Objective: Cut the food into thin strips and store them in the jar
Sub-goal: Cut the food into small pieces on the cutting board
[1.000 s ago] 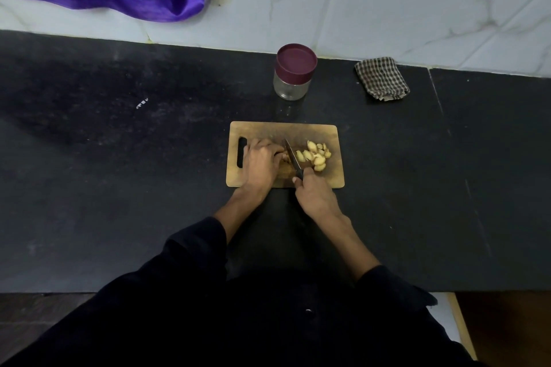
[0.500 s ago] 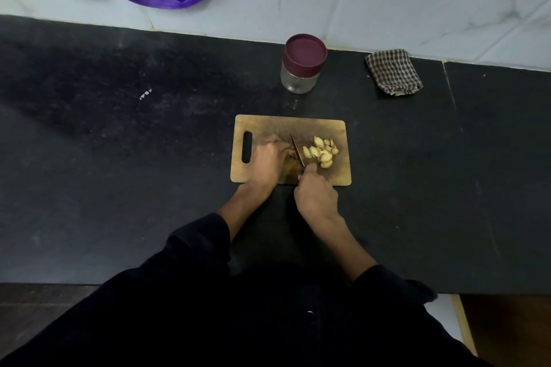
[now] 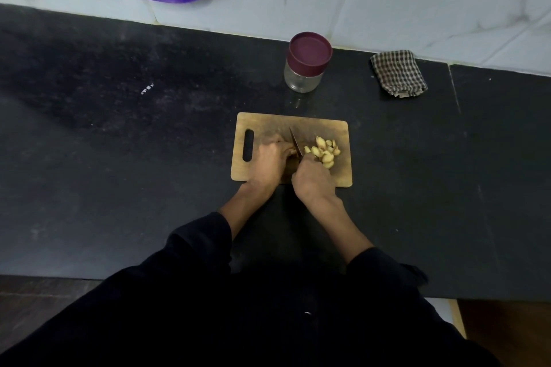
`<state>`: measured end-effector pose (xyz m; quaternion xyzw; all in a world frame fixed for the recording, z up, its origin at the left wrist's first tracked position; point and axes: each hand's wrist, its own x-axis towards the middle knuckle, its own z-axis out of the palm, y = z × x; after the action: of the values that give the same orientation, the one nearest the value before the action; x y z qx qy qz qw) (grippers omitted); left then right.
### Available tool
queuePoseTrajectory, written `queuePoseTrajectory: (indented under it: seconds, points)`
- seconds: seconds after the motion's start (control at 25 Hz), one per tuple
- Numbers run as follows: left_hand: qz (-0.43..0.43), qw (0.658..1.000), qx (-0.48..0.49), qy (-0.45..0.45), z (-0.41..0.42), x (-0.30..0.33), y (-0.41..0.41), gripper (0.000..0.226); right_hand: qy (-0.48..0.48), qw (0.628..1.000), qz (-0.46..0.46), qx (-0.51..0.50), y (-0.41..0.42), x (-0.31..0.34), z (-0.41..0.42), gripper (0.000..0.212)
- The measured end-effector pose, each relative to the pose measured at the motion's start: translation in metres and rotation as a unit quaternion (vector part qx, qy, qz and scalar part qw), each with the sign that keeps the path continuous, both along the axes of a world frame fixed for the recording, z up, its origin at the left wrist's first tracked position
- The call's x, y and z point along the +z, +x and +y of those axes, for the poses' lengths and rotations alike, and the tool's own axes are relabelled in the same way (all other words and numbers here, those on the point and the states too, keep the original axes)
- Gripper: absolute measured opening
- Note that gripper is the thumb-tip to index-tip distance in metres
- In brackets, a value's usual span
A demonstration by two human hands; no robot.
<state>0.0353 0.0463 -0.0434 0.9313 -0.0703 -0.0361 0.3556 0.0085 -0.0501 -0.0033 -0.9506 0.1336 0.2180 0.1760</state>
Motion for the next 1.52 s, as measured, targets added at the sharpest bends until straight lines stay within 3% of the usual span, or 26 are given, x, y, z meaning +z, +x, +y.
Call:
queuePoseTrajectory:
  seconds: [0.44,0.92,1.12,1.52]
  points:
    - [0.007,0.995,0.027,0.095,-0.010,-0.003,-0.001,0.017,0.004,1.000,0.023,-0.008,-0.031,-0.008,-0.006,0.023]
    - [-0.001,1.000,0.011,0.022,-0.004,0.001,-0.009,0.016,0.028,0.999,0.033,-0.032,-0.018,-0.001,-0.006,0.028]
    - [-0.021,0.999,0.035,-0.015,-0.003,-0.001,-0.008,0.015,0.094,0.990,0.030,-0.102,-0.024,-0.009,-0.019,0.027]
    - [-0.033,0.999,0.019,-0.006,0.001,0.000,-0.007,0.019,0.132,0.987,-0.023,-0.085,-0.031,-0.005,-0.025,0.025]
